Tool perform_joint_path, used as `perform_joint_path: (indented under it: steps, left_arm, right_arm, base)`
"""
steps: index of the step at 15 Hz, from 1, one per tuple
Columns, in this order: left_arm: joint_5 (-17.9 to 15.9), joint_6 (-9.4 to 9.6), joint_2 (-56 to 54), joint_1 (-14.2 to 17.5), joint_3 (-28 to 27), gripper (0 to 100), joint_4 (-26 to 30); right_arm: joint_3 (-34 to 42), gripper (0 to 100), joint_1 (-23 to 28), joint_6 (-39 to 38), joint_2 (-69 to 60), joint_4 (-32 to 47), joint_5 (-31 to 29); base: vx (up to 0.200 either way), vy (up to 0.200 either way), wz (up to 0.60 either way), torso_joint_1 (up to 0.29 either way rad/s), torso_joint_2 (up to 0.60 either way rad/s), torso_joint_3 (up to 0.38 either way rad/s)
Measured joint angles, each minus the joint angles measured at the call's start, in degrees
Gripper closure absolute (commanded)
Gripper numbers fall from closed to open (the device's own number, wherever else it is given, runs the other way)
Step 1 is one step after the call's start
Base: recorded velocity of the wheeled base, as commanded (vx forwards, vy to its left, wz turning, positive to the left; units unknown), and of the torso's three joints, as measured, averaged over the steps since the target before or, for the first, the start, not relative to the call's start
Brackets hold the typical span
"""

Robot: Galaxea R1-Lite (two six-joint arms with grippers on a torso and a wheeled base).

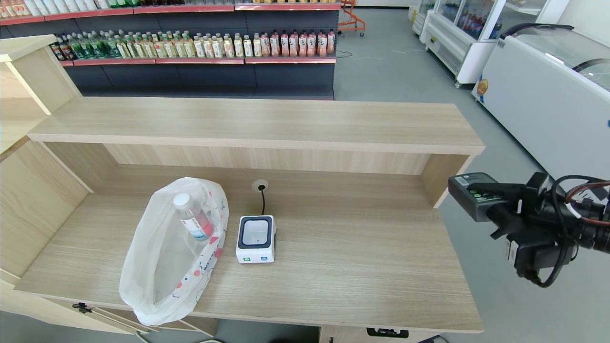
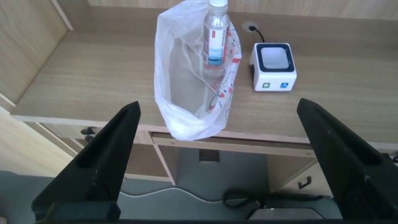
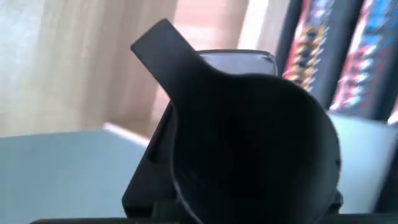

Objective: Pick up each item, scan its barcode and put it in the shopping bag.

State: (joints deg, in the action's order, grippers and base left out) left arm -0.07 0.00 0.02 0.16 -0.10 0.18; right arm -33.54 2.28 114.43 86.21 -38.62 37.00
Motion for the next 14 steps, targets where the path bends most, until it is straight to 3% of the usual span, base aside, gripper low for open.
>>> perform_joint_path:
  steps: [3, 6, 8, 12, 14]
  left_arm:
    - [0.0, 0.0, 0.0, 0.0, 0.0, 0, 0.0]
    - [0.0, 0.0, 0.0, 0.0, 0.0, 0, 0.0]
    - [0.0, 0.0, 0.0, 0.0, 0.0, 0, 0.0]
    - [0.0, 0.0, 0.0, 0.0, 0.0, 0, 0.0]
    - [0.0, 0.0, 0.0, 0.0, 0.0, 0, 0.0]
  right_arm:
    - [2.8, 100, -9.2, 8.3, -1.6, -0.7, 2.4]
    - [5.4, 100, -19.3, 17.7, -1.9, -2.0, 10.6]
    - [7.7, 100, -22.6, 27.8, -1.7, -2.1, 17.5]
    - [12.2, 100, -26.1, 37.2, 1.5, -2.0, 28.6]
    - [12.7, 100, -27.0, 39.6, 2.2, -2.2, 29.3]
  base:
    - [0.0, 0.0, 0.0, 0.0, 0.0, 0.0]
    - [0.0, 0.0, 0.0, 0.0, 0.0, 0.0]
    - [0.0, 0.0, 0.0, 0.0, 0.0, 0.0]
    - [0.0, 0.0, 0.0, 0.0, 0.0, 0.0]
    - [0.0, 0.0, 0.0, 0.0, 0.0, 0.0]
